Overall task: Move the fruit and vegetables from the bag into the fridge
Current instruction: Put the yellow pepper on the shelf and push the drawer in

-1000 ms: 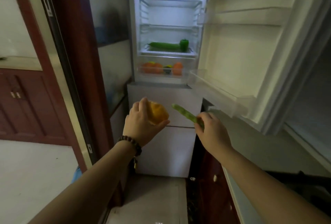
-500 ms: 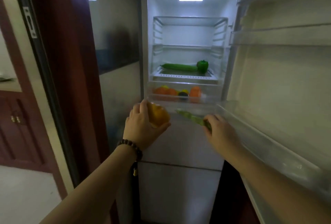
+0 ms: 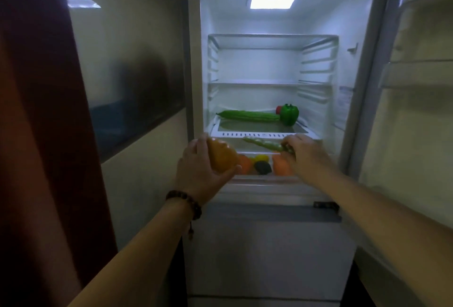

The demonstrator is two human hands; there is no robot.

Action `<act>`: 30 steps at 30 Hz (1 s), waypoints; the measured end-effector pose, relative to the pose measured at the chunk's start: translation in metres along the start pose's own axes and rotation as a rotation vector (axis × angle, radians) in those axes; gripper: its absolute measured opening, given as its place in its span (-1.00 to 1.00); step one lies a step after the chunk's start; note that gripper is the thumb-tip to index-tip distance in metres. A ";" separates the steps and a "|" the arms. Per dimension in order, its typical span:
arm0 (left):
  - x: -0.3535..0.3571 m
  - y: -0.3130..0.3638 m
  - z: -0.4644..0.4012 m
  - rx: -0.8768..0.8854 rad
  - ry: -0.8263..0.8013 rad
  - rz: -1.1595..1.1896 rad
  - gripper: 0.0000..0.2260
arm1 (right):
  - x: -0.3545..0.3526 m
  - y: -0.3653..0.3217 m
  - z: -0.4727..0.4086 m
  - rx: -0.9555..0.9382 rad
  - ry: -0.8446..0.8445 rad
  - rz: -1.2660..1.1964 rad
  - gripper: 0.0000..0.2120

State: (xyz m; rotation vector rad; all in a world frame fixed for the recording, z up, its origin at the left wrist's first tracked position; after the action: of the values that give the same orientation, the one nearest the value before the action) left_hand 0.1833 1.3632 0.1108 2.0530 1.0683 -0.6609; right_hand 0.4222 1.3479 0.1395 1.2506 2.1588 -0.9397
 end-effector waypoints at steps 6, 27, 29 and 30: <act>0.042 -0.004 -0.060 0.067 0.034 -0.005 -0.07 | 0.040 0.050 -0.080 0.070 -0.058 0.044 -0.82; 0.124 -0.028 -0.153 0.091 -0.074 -0.167 -0.02 | 0.212 0.168 -0.299 -0.027 -0.382 0.033 -0.88; 0.125 -0.029 -0.154 0.104 -0.058 -0.170 -0.02 | 0.215 0.167 -0.298 -0.033 -0.379 0.026 -0.88; 0.125 -0.029 -0.154 0.110 -0.056 -0.172 -0.02 | 0.214 0.165 -0.297 -0.037 -0.381 0.022 -0.86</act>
State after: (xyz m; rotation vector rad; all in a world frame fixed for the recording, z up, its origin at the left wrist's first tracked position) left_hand 0.2414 1.5553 0.1059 2.0373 1.2089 -0.8771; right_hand 0.4486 1.7487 0.1340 0.9825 1.8511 -1.0298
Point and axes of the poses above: each hand's wrist, its own z-axis away from the middle knuckle, its own x-axis out of the palm, y = z × x, the point moved 5 cm from there along -z, towards the middle knuckle, and after that the axes turned 13 degrees about -z, right-handed, at the moved point
